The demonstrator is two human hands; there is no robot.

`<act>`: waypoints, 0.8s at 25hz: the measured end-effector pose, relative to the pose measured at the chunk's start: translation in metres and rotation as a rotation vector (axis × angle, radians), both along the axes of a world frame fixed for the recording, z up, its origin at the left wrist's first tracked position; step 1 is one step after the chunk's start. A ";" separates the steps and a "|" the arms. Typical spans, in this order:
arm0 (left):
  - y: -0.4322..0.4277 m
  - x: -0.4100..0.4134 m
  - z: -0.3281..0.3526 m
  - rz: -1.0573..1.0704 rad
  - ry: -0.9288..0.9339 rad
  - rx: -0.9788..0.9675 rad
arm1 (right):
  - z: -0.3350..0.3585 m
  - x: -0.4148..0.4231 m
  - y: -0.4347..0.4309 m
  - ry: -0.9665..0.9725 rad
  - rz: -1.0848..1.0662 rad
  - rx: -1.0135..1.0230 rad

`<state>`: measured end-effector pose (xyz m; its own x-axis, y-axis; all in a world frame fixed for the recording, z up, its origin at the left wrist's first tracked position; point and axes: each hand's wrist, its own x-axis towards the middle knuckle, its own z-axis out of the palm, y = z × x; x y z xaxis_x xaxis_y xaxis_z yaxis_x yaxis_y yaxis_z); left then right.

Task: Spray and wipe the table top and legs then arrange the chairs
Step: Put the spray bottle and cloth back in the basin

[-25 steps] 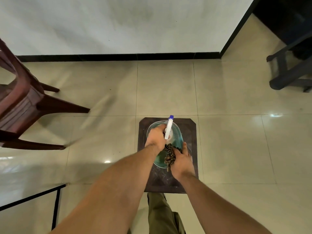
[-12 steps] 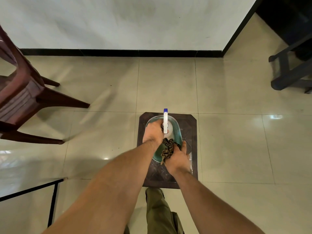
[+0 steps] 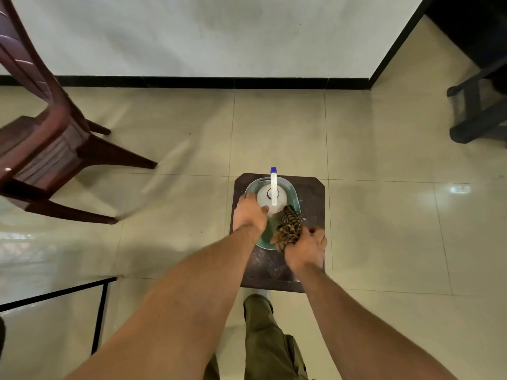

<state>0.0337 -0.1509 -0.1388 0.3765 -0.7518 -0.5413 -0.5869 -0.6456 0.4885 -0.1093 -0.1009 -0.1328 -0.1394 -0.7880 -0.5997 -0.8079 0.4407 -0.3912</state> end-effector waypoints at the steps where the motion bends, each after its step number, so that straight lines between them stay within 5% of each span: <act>1: 0.011 0.000 0.005 0.047 0.019 0.030 | 0.007 -0.005 0.002 -0.052 -0.025 -0.027; 4: 0.039 -0.005 0.024 0.289 0.362 0.119 | 0.032 -0.012 0.011 -0.219 -0.033 -0.099; 6: 0.049 -0.009 0.046 0.503 0.761 0.260 | 0.045 -0.012 0.021 -0.223 0.107 -0.192; 8: 0.058 -0.007 0.057 0.568 0.969 0.331 | 0.057 -0.010 0.031 -0.202 0.264 -0.252; 17: 0.079 0.012 0.046 0.619 0.931 0.329 | 0.064 -0.012 0.069 -0.217 0.837 -0.544; 20: 0.084 0.011 0.045 0.672 0.962 0.359 | 0.064 -0.016 0.074 -0.388 0.680 -0.436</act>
